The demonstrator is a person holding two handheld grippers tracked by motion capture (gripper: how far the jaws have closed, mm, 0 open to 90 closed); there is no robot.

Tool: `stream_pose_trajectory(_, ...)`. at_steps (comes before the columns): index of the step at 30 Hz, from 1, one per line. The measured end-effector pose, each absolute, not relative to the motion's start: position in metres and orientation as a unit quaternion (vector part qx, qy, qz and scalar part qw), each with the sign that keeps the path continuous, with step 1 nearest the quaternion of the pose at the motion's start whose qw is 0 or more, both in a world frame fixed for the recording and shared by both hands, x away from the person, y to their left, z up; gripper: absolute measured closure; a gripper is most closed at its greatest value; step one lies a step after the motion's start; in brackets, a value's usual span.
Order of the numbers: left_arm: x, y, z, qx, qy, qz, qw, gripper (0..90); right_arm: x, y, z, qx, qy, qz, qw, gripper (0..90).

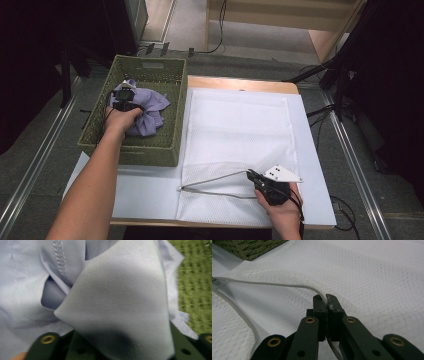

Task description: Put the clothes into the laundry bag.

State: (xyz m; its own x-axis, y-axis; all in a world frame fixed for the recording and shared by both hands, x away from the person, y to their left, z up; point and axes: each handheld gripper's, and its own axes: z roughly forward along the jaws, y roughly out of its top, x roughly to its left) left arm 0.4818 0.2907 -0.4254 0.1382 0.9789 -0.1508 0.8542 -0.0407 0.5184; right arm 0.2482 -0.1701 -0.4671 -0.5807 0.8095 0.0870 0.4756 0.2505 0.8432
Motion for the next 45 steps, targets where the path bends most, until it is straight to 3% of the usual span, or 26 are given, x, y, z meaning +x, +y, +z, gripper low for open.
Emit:
stream_pose_trajectory(3,0.481,0.281,-0.424,0.739,0.597,0.073,0.302,74.8,0.248,-0.170,-0.467,0.417,0.769,0.447,0.186,88.7)
stream_pose_trajectory(5,0.481,0.273,-0.418,0.755,0.572,0.085,0.311,69.4,0.249,-0.171,-0.468,0.418,0.769,0.447,0.186,88.7)
stream_pose_trajectory(8,0.484,0.272,-0.415,0.746,0.590,0.131,0.279,39.1,0.249,-0.171,-0.468,0.418,0.769,0.447,0.185,88.7)
stream_pose_trajectory(12,0.489,0.280,-0.425,0.742,0.624,0.124,0.210,7.0,0.248,-0.172,-0.468,0.417,0.769,0.447,0.186,88.7)
stream_pose_trajectory(14,0.490,0.280,-0.431,0.744,0.633,0.110,0.181,0.0,0.248,-0.172,-0.468,0.418,0.769,0.447,0.186,88.7)
stream_pose_trajectory(17,0.491,0.273,-0.435,0.761,0.619,0.111,0.161,0.0,0.248,-0.172,-0.468,0.418,0.769,0.446,0.186,88.7)
stream_pose_trajectory(18,0.490,0.269,-0.433,0.770,0.606,0.120,0.162,2.0,0.248,-0.172,-0.468,0.417,0.769,0.446,0.186,88.7)
stream_pose_trajectory(20,0.488,0.264,-0.430,0.784,0.581,0.128,0.176,24.0,0.248,-0.171,-0.469,0.418,0.770,0.445,0.186,88.7)
stream_pose_trajectory(21,0.487,0.261,-0.430,0.789,0.575,0.132,0.172,29.9,0.248,-0.171,-0.469,0.418,0.770,0.444,0.185,88.7)
stream_pose_trajectory(24,0.487,0.261,-0.428,0.793,0.568,0.139,0.171,38.2,0.248,-0.171,-0.468,0.417,0.771,0.444,0.186,88.7)
stream_pose_trajectory(26,0.488,0.262,-0.428,0.788,0.573,0.107,0.200,56.2,0.248,-0.171,-0.468,0.417,0.771,0.445,0.186,88.7)
stream_pose_trajectory(30,0.487,0.262,-0.427,0.789,0.569,0.106,0.208,61.2,0.248,-0.170,-0.469,0.415,0.772,0.444,0.188,88.8)
stream_pose_trajectory(33,0.487,0.262,-0.426,0.788,0.566,0.087,0.225,72.0,0.248,-0.170,-0.468,0.415,0.772,0.444,0.188,88.9)
stream_pose_trajectory(36,0.487,0.261,-0.423,0.788,0.565,0.075,0.233,77.0,0.248,-0.171,-0.469,0.415,0.772,0.444,0.187,88.9)
stream_pose_trajectory(45,0.481,0.265,-0.405,0.786,0.549,0.077,0.275,81.7,0.249,-0.173,-0.468,0.418,0.769,0.447,0.185,89.0)
